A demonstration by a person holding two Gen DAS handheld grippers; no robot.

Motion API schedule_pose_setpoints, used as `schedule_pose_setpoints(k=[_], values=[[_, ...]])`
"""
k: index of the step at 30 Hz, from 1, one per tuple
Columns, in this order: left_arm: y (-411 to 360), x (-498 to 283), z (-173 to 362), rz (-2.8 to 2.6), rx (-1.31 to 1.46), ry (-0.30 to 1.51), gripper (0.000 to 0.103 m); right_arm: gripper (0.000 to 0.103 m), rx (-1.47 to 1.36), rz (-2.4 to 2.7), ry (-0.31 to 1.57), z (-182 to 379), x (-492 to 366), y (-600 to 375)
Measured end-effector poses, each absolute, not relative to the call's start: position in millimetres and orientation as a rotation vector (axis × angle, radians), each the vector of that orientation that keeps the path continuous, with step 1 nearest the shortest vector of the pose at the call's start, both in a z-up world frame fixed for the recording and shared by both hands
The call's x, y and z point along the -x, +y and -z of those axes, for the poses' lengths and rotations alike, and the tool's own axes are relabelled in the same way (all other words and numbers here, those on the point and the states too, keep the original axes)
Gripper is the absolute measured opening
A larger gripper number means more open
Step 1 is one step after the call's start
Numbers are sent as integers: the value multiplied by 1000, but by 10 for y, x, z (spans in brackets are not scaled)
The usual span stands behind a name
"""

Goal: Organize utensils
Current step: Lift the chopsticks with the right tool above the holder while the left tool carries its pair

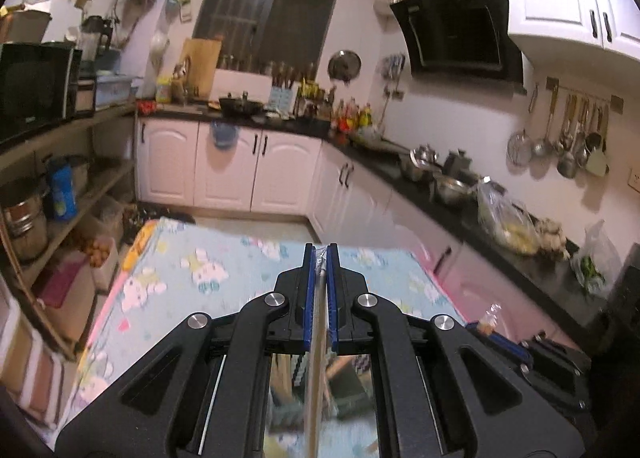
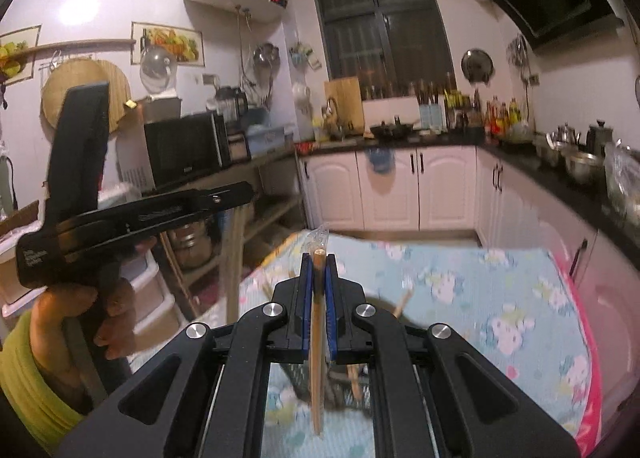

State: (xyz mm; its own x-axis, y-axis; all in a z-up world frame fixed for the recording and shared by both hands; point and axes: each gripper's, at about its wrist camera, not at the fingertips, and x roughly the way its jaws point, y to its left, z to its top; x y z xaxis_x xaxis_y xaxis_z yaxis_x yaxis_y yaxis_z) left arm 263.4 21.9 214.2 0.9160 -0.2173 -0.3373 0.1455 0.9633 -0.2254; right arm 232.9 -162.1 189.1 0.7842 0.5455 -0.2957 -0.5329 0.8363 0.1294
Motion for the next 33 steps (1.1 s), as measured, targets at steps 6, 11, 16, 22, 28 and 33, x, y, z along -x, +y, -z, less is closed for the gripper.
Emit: schedule_pose_setpoints(k=[6,11,16,22,28,33], values=[[164,-2849,-2175,137,197,297,1,6,-41,-562,269,-2017,-2466,-1604],[170,-3038,-2150,114,215,268,1,6,-14,-541,213,-2041,-2546,-1556],[168,-3151,-2086,88,234,232,1,6,-9,-522,205,-1962,-2685,-1551],[190,-3225,-1940,60,252,203,1,6,-9,-506,210,-1824,-2845,-1555],[153,-3321,-1753,54,253,236,1,6,21,-483,205,-1622,-2921,-1510],[145,-3374,-1586,61,257,253,1,6,33,-482,245,-1405,-2963,-1489]])
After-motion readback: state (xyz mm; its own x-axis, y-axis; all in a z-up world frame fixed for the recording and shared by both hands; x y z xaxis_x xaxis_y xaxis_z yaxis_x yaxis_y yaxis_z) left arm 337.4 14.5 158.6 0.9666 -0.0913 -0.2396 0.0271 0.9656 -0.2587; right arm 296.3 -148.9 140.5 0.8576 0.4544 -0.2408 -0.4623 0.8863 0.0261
